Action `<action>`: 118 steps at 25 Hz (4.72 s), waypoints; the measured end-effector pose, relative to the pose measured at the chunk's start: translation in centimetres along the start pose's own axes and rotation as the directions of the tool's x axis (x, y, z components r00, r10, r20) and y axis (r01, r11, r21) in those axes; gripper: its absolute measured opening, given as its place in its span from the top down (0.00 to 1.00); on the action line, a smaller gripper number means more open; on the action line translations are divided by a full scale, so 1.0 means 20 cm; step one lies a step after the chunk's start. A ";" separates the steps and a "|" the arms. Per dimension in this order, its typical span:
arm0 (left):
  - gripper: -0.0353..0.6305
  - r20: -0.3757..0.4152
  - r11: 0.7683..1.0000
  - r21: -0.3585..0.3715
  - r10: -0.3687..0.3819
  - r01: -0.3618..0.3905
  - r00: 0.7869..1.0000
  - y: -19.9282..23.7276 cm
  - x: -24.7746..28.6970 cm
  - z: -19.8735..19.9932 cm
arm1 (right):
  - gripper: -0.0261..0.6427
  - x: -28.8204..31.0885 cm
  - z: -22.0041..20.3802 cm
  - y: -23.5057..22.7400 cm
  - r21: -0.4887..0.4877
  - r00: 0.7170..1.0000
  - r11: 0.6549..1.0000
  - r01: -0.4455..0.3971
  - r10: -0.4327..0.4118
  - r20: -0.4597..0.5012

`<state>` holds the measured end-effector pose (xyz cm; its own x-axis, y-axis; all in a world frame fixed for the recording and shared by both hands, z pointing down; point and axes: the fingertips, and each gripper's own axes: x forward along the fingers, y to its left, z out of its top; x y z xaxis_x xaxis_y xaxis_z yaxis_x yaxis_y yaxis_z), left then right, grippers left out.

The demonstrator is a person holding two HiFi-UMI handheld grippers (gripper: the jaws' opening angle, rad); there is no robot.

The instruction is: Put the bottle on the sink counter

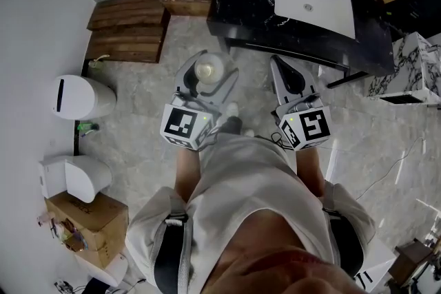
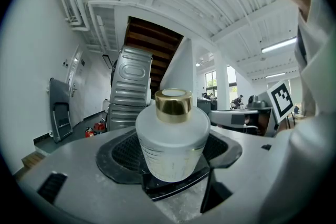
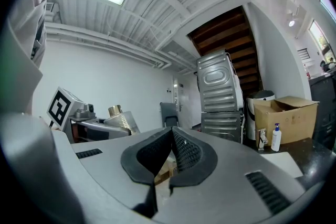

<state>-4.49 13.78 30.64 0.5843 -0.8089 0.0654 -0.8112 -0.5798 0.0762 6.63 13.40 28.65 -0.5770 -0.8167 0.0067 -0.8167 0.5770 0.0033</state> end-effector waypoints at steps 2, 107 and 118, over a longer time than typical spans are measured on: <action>0.45 0.003 1.000 -0.007 -0.010 0.010 1.000 0.04 0.04 0.01 | 0.96 0.05 0.01 -0.02 -0.004 1.000 1.000 0.009 -0.009 0.001; 0.45 -0.081 0.998 0.055 0.014 -0.010 0.997 0.91 1.73 0.15 | 0.96 1.40 -0.09 -1.31 0.071 0.999 0.997 -0.004 0.007 -0.049; 0.45 -0.102 0.998 0.051 -0.037 0.043 0.994 1.08 1.92 0.07 | 0.96 1.58 -0.19 -1.42 0.070 0.993 0.996 0.061 -0.054 -0.101</action>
<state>0.37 -29.88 33.35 0.6135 -0.7726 0.1635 -0.7857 -0.6180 0.0280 11.61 -28.73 32.52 -0.5287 -0.8420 0.1072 -0.8488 0.5245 -0.0664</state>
